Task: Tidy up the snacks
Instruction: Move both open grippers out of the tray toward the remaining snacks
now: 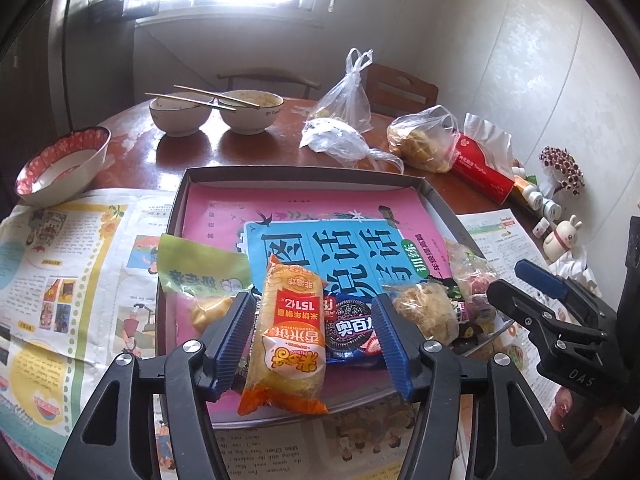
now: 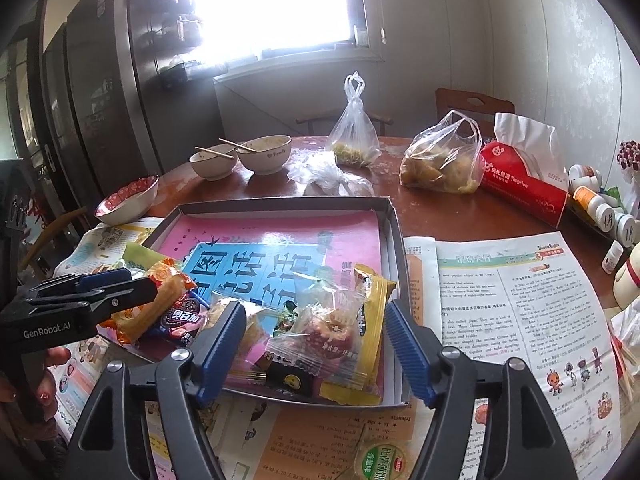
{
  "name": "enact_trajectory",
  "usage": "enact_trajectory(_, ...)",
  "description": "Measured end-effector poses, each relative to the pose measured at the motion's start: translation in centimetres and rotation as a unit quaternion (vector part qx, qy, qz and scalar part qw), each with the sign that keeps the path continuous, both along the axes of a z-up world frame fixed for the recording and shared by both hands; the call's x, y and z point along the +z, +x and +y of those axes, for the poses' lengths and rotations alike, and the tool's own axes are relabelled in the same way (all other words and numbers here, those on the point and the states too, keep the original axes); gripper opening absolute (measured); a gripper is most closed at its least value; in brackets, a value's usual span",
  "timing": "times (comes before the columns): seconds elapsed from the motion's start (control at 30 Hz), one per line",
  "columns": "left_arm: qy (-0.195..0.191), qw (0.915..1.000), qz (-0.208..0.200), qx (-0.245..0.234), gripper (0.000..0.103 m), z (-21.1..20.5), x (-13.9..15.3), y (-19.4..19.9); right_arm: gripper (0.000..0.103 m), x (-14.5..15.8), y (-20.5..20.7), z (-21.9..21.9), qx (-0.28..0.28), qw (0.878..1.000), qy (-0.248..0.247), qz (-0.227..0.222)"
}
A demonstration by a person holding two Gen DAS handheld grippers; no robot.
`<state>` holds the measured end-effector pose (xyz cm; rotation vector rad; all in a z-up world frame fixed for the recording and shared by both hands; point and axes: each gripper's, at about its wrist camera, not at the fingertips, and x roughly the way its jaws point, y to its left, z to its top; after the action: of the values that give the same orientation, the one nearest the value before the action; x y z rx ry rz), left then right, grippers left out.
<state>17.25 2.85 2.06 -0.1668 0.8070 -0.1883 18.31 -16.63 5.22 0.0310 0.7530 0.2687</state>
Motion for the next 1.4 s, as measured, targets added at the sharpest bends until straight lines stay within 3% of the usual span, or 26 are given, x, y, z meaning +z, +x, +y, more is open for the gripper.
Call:
enact_trajectory(0.4, 0.004, 0.9999, -0.015, -0.007, 0.072, -0.8, 1.3, -1.4, 0.083, 1.1, -0.9, -0.2, 0.010, 1.000, 0.011, -0.017)
enact_trajectory(1.4, -0.008, 0.9982, -0.043, -0.041, 0.076, -2.7, 4.5, -5.5, 0.093, 4.6, -3.7, -1.7, 0.008, 0.997, 0.045, -0.056)
